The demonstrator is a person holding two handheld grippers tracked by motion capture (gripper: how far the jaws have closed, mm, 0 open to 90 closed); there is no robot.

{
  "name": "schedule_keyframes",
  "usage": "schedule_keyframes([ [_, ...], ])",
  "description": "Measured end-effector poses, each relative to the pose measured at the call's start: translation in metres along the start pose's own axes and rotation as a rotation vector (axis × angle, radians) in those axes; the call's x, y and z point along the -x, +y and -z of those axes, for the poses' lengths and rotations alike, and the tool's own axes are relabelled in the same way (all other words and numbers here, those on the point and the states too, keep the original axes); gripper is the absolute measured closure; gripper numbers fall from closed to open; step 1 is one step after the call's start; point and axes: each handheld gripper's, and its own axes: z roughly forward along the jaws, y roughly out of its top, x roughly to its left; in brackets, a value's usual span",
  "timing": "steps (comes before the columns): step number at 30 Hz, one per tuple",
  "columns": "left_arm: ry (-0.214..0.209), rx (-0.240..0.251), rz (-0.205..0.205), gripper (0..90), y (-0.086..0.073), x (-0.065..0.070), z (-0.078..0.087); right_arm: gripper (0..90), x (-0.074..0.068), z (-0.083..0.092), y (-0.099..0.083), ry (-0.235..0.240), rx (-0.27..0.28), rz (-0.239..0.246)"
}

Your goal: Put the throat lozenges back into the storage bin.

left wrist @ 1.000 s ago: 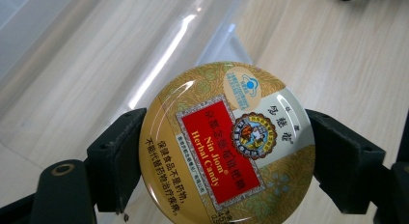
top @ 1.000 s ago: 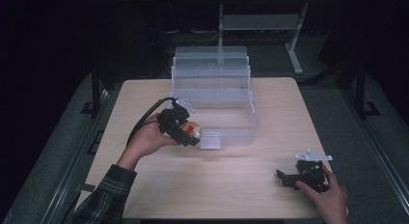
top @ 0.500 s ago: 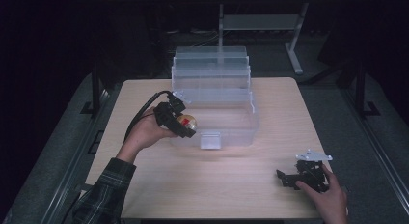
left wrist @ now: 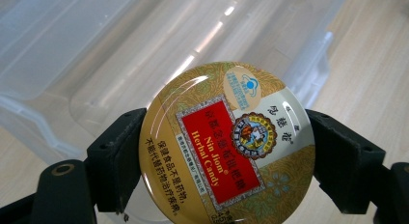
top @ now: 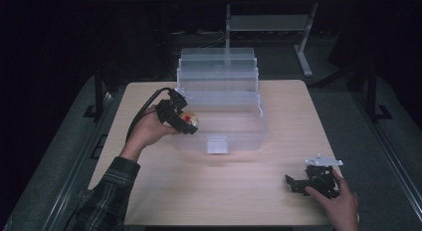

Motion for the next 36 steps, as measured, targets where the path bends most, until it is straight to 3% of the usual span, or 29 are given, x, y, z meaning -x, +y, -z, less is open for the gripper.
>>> schedule_keyframes([
  [9, 0.034, -0.026, 0.034, 19.7, 0.002, -0.011, -0.005, 0.0, 0.000, 0.000, 0.000, 0.000, 0.000, 0.000],
  [18, 0.059, -0.053, 0.039, 19.6, 0.001, -0.020, -0.013, 0.0, 0.000, 0.000, 0.000, 0.000, 0.000, 0.000],
  [36, 0.067, -0.070, 0.061, 19.4, -0.003, -0.030, -0.025, 0.0, 0.000, 0.000, 0.000, 0.000, 0.000, 0.000],
])
